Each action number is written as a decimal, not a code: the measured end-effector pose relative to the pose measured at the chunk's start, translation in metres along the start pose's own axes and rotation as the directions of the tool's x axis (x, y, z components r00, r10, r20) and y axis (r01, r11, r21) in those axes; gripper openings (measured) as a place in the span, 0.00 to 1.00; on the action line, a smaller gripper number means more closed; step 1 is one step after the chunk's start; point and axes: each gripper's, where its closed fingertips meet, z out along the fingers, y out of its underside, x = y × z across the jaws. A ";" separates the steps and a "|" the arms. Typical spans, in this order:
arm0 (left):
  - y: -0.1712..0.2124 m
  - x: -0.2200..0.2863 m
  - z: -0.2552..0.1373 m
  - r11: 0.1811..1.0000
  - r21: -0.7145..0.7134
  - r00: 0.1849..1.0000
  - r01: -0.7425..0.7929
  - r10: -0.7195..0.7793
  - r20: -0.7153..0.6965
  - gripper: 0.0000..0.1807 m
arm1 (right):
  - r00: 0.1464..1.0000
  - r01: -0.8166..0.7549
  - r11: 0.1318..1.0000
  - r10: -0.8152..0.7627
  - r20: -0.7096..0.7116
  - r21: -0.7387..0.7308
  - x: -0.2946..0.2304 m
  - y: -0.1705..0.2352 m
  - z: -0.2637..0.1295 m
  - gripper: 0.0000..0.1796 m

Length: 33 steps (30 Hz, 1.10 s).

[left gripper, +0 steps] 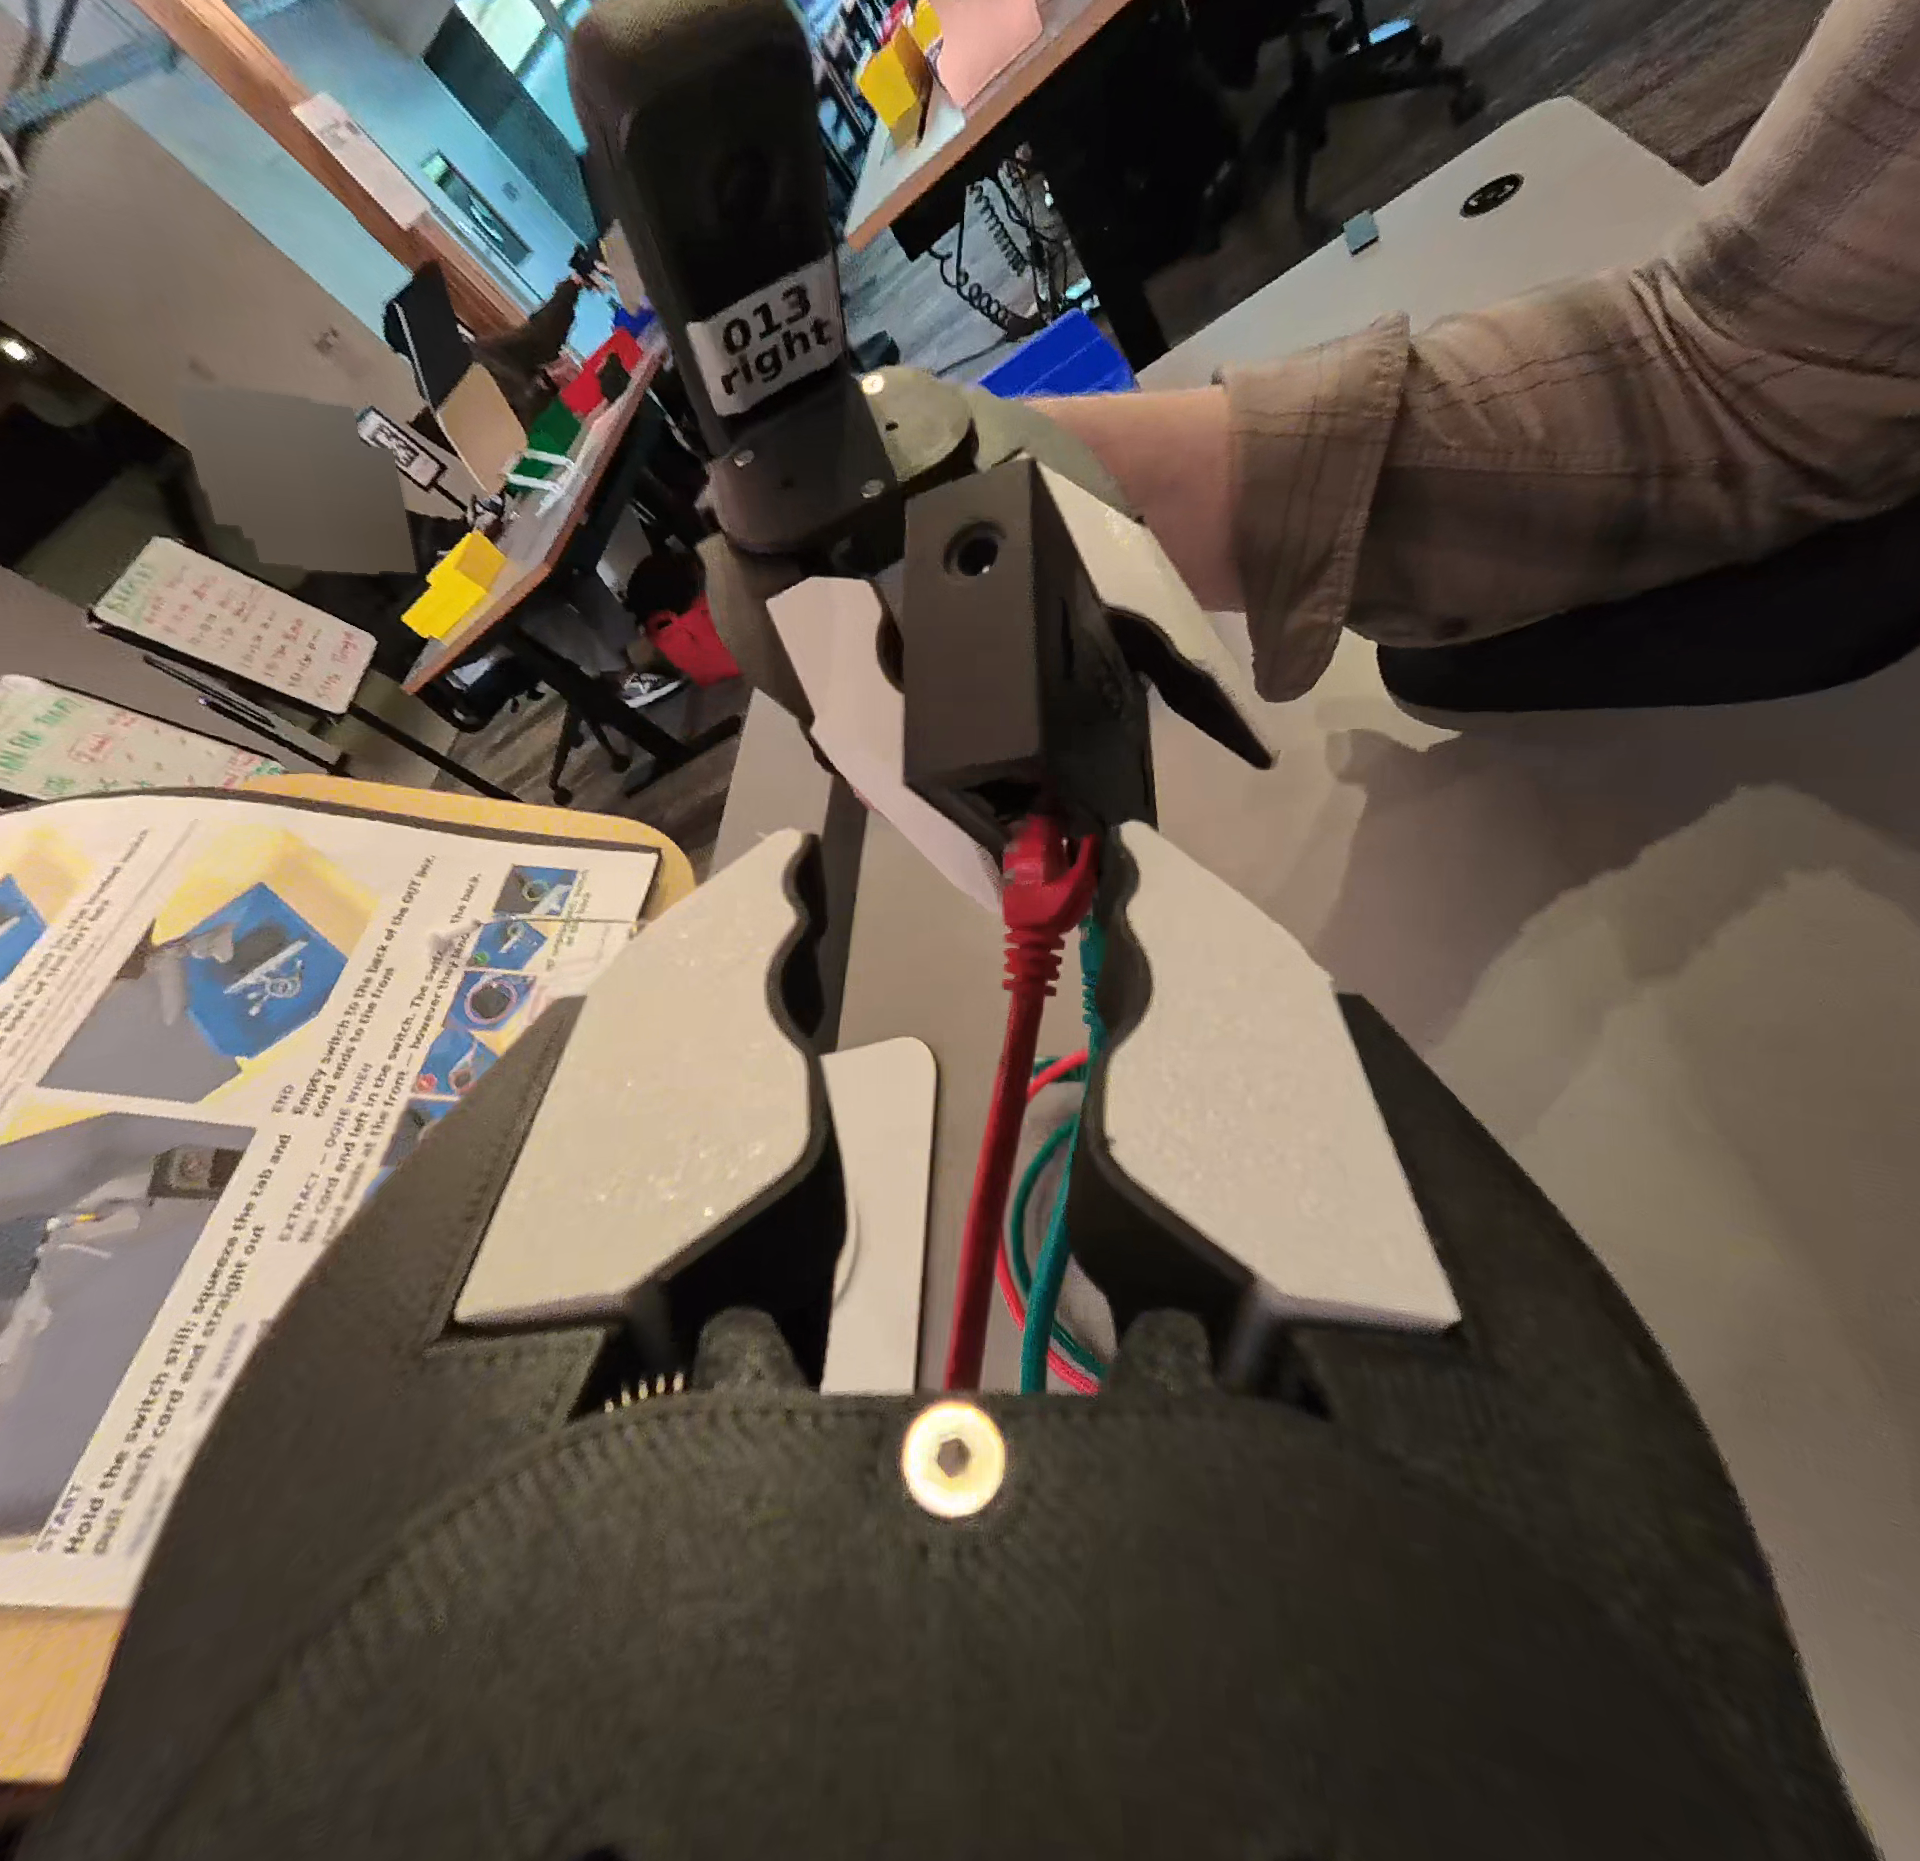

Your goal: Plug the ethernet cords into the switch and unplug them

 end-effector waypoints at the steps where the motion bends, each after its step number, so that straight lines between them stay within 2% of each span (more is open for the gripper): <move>1: 0.002 0.001 0.001 1.000 -0.021 1.000 0.003 -0.003 -0.007 0.29 | 1.000 0.007 1.000 -0.007 0.003 -0.018 -0.001 0.002 0.001 0.31; 4: 0.006 0.009 0.005 0.998 -0.060 0.999 -0.005 0.002 -0.050 0.28 | 1.000 0.015 0.999 -0.015 0.005 -0.046 -0.001 0.005 0.006 0.31; 6: 0.003 0.018 0.011 0.999 -0.051 0.995 -0.013 0.008 -0.102 0.20 | 1.000 0.022 0.998 -0.022 0.001 -0.065 0.000 0.007 0.009 0.31; 8: 0.004 0.020 0.014 0.998 -0.059 0.993 -0.004 -0.003 -0.116 0.19 | 1.000 0.030 0.997 -0.030 -0.001 -0.077 0.000 0.009 0.009 0.30; 10: 0.007 0.014 0.015 0.997 -0.075 0.996 -0.011 0.005 -0.086 0.18 | 0.998 0.029 0.995 -0.034 -0.045 -0.091 0.007 0.011 0.005 0.30; 12: 0.015 0.004 0.014 0.995 -0.103 0.999 -0.002 -0.002 -0.033 0.16 | 0.987 0.011 0.988 -0.035 -0.155 -0.153 0.024 0.019 -0.003 0.30; 17: 0.041 -0.013 0.017 0.969 -0.245 0.998 0.021 -0.006 0.060 0.16 | 0.923 -0.009 0.934 -0.129 -0.362 -0.356 0.049 0.029 -0.031 0.43; 19: 0.045 -0.018 0.020 0.961 -0.277 0.995 -0.001 0.030 0.099 0.16 | 0.911 -0.013 0.911 -0.159 -0.381 -0.412 0.048 0.027 -0.037 0.43; 21: 0.050 -0.018 0.025 0.946 -0.325 0.993 -0.005 0.042 0.108 0.16 | 0.902 -0.013 0.867 -0.205 -0.380 -0.498 0.048 0.033 -0.038 0.41; 22: 0.055 -0.018 0.029 0.933 -0.359 0.992 -0.016 0.060 0.110 0.16 | 0.905 -0.011 0.844 -0.219 -0.364 -0.536 0.048 0.038 -0.037 0.35; 24: 0.063 -0.013 0.038 0.911 -0.411 0.993 -0.031 0.075 0.091 0.16 | 0.912 0.000 0.817 -0.236 -0.334 -0.577 0.049 0.044 -0.031 0.17; 25: 0.067 -0.012 0.041 0.902 -0.430 0.993 -0.034 0.079 0.087 0.16 | 0.912 -0.006 0.799 -0.242 -0.331 -0.601 0.051 0.050 -0.032 0.15; 29: 0.080 0.001 0.050 0.907 -0.421 1.000 0.024 -0.019 0.016 0.15 | 0.934 -0.004 0.809 -0.207 -0.291 -0.588 0.047 0.070 -0.032 0.14; 31: 0.093 0.006 0.043 0.899 -0.437 0.999 0.027 -0.042 -0.026 0.21 | 0.935 -0.008 0.809 -0.202 -0.291 -0.588 0.051 0.080 -0.031 0.14; 33: 0.103 0.007 0.031 0.894 -0.439 0.992 0.087 -0.121 -0.049 0.20 | 0.937 -0.014 0.795 -0.202 -0.286 -0.607 0.052 0.090 -0.031 0.14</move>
